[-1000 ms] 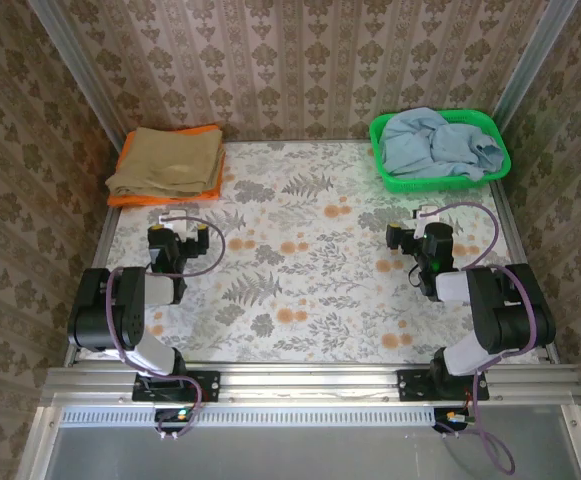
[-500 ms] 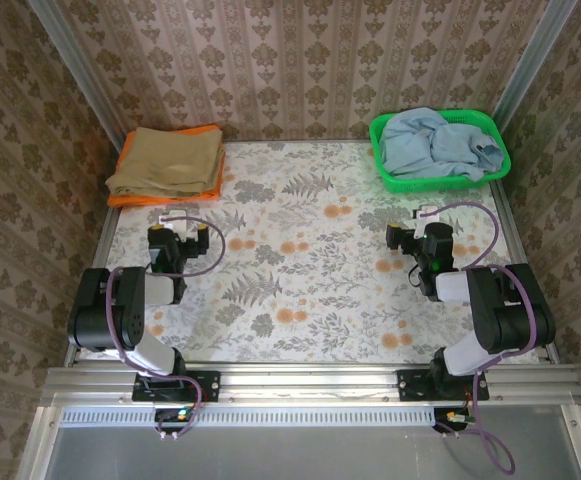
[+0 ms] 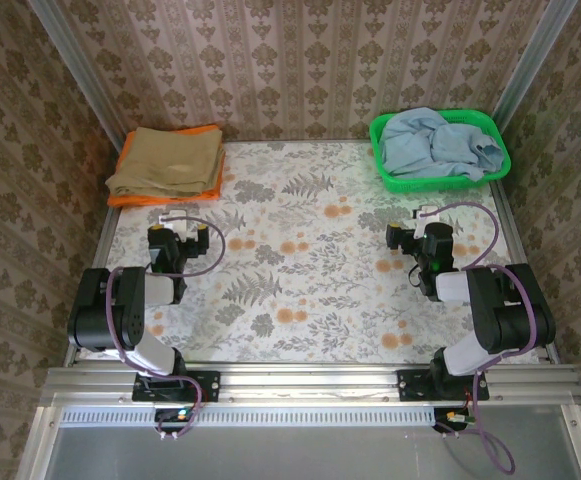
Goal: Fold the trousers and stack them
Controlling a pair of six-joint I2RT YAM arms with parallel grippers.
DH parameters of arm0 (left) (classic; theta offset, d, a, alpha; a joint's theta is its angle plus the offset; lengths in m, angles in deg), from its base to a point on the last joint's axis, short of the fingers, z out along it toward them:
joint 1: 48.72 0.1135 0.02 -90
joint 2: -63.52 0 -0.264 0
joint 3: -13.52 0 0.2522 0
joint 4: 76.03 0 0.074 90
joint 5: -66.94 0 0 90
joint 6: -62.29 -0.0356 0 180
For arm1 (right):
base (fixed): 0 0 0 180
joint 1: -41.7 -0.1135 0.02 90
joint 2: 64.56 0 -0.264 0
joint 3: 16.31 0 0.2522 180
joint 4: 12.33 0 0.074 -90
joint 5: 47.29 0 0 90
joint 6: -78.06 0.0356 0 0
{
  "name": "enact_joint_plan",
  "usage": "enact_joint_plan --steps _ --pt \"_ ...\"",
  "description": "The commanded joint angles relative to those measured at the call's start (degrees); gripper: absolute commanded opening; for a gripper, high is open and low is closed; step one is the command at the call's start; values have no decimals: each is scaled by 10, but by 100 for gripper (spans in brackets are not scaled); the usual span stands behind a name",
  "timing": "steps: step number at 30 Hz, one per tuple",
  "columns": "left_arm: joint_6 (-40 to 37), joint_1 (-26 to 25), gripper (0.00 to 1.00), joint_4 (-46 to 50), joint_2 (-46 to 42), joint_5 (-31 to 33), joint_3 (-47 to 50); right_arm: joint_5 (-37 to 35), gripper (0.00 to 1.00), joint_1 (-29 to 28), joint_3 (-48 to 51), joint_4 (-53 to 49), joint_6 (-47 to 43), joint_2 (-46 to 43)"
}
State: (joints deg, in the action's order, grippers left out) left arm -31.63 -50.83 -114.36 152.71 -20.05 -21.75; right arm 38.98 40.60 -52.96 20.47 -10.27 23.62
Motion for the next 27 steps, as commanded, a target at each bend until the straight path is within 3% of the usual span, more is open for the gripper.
enact_joint_plan --steps 1,8,11,15,17,19,20,22,23,24,25,27 --pt "6 12 100 -1 -2 -12 -11 7 100 3 -6 21 0 -4" --pt "13 7 100 27 -31 27 -15 -4 100 -3 -17 -5 -3 -25" --pt "9 4 100 156 -121 20 -47 -38 100 -28 -65 -151 -22 -100" --pt "77 3 100 297 -231 11 -109 -60 100 -74 -151 -301 -29 -200" --pt "169 4 100 397 -268 36 -161 -101 100 -97 -237 -431 23 -235" --pt "288 11 100 538 -292 44 -239 -94 100 -94 -347 -610 144 -250" --pt "345 22 100 605 -300 16 -280 -79 100 -87 -388 -678 173 -251" --pt "338 52 100 608 -320 -122 -307 -69 100 -69 -404 -715 253 -265" --pt "339 71 100 580 -335 -182 -302 -14 100 -49 -389 -688 265 -276" --pt "384 89 100 552 -353 -197 -285 50 100 -35 -382 -672 265 -279" --pt "446 109 100 530 -365 -210 -263 57 100 -32 -390 -679 264 -274" --pt "543 166 100 412 -364 -314 -223 30 90 -31 -427 -723 254 -245"
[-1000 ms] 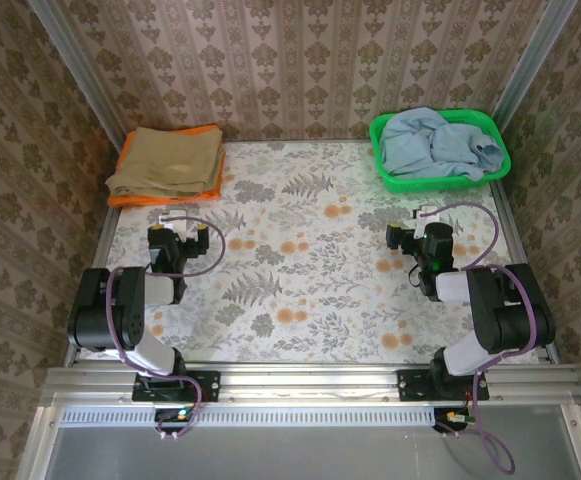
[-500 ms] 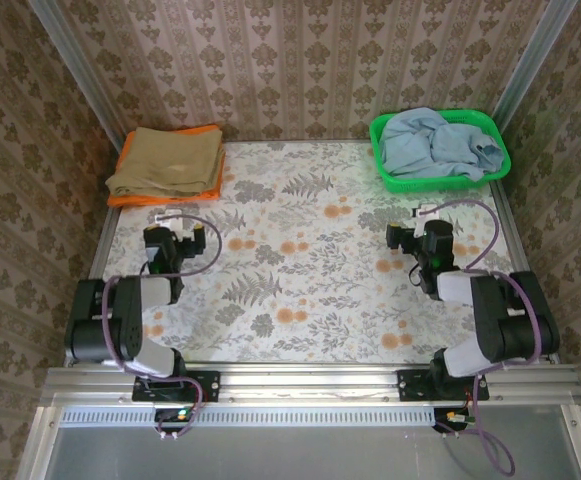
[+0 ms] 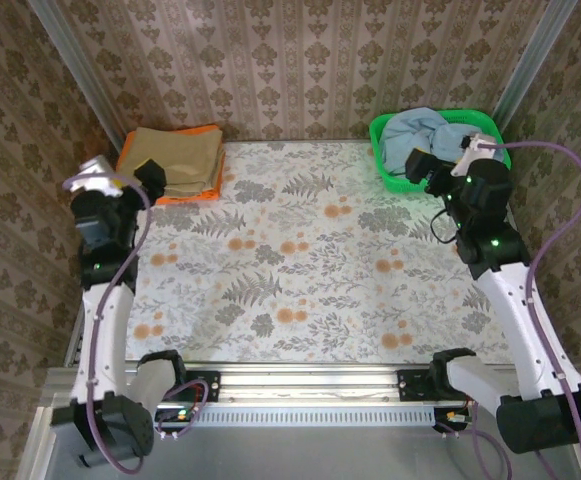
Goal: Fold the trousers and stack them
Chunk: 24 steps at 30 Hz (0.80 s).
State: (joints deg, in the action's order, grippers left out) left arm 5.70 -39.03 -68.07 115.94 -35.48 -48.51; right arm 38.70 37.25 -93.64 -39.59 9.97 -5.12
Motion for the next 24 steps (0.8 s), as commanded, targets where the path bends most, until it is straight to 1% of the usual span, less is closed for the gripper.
enact_joint_plan --steps 1,2,4,6,8,10,11,13,16,17,18,19,24 --pt "199 63 100 -68 14 -184 47 11 90 3 -38 -141 46 58" --pt "214 68 100 -63 26 -192 42 -18 90 4 -59 -161 42 81" --pt "214 64 98 -54 55 -214 27 -70 89 14 -90 -188 31 129" --pt "221 55 94 -43 84 -231 19 -108 89 41 -127 -205 37 186" --pt "220 40 86 -55 104 -258 21 -106 86 69 -160 -213 44 247" --pt "206 18 83 -37 116 -265 18 -104 85 92 -196 -219 50 304" --pt "192 3 82 -23 121 -266 15 -101 84 102 -214 -220 54 330" --pt "165 -27 82 10 126 -258 9 -91 80 114 -254 -226 59 381" --pt "135 -77 81 31 126 -248 9 -104 77 120 -296 -222 63 443" --pt "130 -93 81 33 125 -248 13 -102 77 124 -310 -225 64 464" --pt "124 -109 81 33 123 -229 18 -105 76 127 -328 -234 68 485" --pt "119 -122 81 34 121 -225 22 -110 76 129 -344 -240 71 502" --pt "98 -176 80 30 111 -215 46 -128 73 138 -395 -243 75 566"
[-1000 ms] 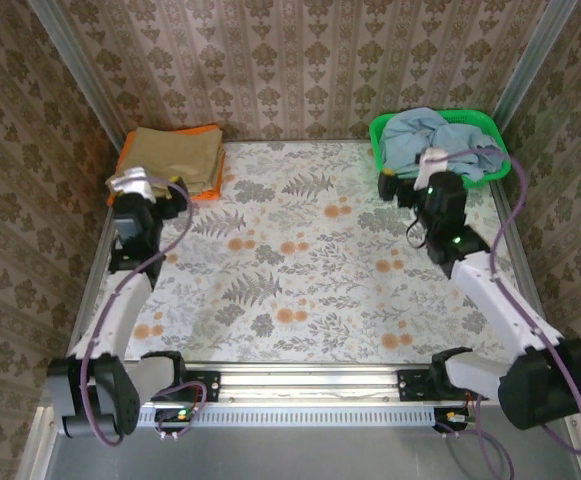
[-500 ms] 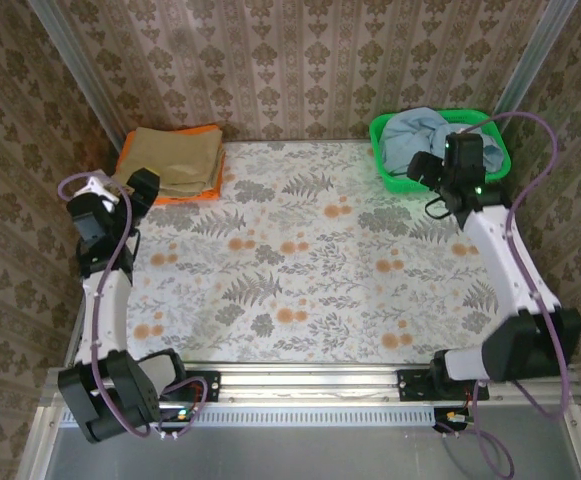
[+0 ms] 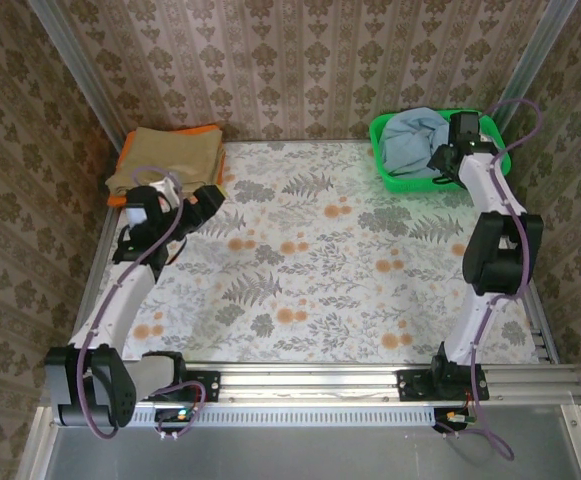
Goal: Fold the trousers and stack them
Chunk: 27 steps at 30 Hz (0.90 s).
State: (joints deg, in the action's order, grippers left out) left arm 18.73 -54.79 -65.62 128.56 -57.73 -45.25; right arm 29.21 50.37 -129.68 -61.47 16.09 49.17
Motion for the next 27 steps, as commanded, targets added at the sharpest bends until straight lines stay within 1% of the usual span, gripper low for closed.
enact_joint_plan --steps 1,3,5,6,10,11,13,16,18,21,24,27 --pt "-35 -27 80 5 -17 10 18 -39 72 8 -45 -27 14 32" --pt "-36 -43 80 -7 -22 9 29 -55 70 10 -70 -41 14 53" --pt "-36 -52 80 -11 -24 9 37 -62 65 13 -94 -63 21 74" --pt "-36 -53 80 -12 -24 8 39 -65 63 13 -96 -61 22 79" --pt "-40 -56 79 -11 -24 7 42 -78 61 13 -96 -56 23 91" --pt "-40 -56 79 -12 -23 7 42 -79 59 14 -102 -59 22 97" --pt "-40 -56 78 -12 -22 6 41 -79 53 13 -111 -65 20 107" --pt "-40 -57 77 -15 -20 4 40 -69 38 14 -119 -63 16 111" --pt "-40 -57 73 -13 -18 2 38 -58 30 13 -120 -61 13 108" --pt "-35 -59 69 -15 -17 -1 36 -40 14 11 -118 -51 10 94" --pt "-38 -67 66 -9 -12 3 32 -18 0 7 -122 -39 8 76" --pt "-40 -80 64 -10 -3 6 30 -2 0 0 -126 -26 6 53"
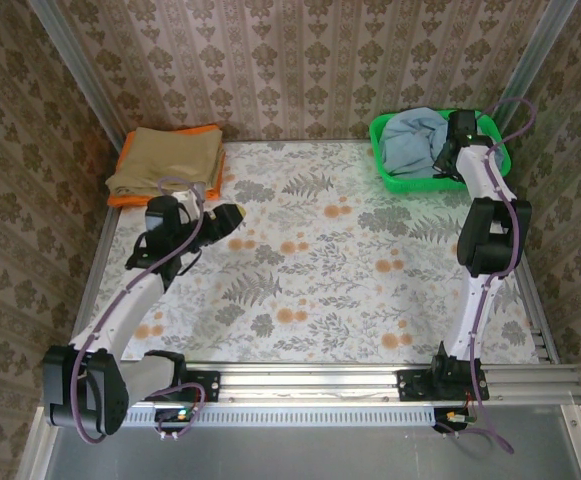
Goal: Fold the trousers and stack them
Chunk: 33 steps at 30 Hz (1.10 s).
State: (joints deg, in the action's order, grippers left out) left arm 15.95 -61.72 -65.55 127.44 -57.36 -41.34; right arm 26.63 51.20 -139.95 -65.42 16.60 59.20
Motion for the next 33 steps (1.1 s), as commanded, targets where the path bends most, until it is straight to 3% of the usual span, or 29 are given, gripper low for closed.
enact_joint_plan --steps 1,16,33 --pt "-13 -15 63 -13 11 4 -9 28 0 -11 -22 20 0 -54" --pt "-21 -89 55 -53 82 13 -19 35 0 -55 62 121 0 -185" --pt "-61 -211 56 -66 180 50 -62 -6 0 -88 -4 56 -26 -216"
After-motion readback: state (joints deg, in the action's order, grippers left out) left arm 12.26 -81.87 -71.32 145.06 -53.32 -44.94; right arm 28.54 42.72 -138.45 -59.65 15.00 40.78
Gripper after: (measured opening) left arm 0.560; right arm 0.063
